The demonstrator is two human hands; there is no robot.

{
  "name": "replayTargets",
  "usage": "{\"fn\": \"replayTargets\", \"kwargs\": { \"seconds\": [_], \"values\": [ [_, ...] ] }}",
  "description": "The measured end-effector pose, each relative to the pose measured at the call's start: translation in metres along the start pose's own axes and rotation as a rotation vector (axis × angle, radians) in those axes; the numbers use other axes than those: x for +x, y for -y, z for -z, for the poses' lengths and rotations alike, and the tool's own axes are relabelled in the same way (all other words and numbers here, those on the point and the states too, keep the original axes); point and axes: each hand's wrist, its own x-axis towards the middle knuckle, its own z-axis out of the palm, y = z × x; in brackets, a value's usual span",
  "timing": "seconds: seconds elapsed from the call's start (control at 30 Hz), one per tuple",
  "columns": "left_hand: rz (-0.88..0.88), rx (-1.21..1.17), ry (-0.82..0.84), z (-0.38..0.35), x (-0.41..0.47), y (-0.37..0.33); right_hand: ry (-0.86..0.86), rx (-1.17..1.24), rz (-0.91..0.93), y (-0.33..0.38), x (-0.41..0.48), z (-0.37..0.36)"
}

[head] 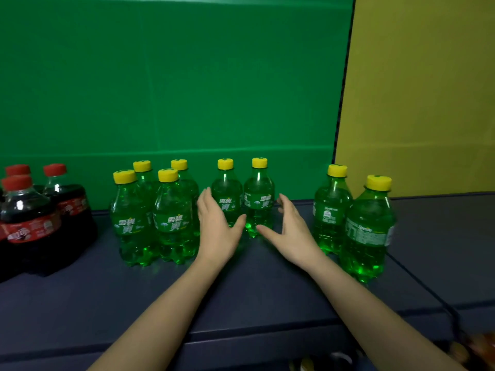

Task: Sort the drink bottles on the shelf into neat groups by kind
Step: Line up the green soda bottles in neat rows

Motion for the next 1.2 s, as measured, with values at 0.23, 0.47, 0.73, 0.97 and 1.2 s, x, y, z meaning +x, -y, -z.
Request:
{"fn": "replayTargets", "kwargs": {
  "seconds": [0.23, 0.47, 0.73, 0.97, 1.2],
  "values": [
    [-0.508, 0.091, 0.019, -0.009, -0.02, -0.029, -0.226, 0.013, 0.236, 0.01, -0.099, 0.065],
    [-0.126, -0.358, 0.532, -0.066, -0.028, -0.064, -0.58, 0.029, -0.023, -0.027, -0.105, 0.095],
    [0.148, -0.672, 0.794, -0.082, -0.005, -0.074, 0.021, 0.539, -0.276, -0.051, -0.092, 0.12],
    [0.117, -0.499, 0.587, -0.074, -0.012, -0.071, -0.045, 0.454, -0.23, -0.051, -0.093, 0.116],
    [0.197, -0.431, 0.3, -0.041, -0.034, -0.059, -0.072, 0.183, -0.235, -0.045, -0.081, 0.094]
  ]
}}
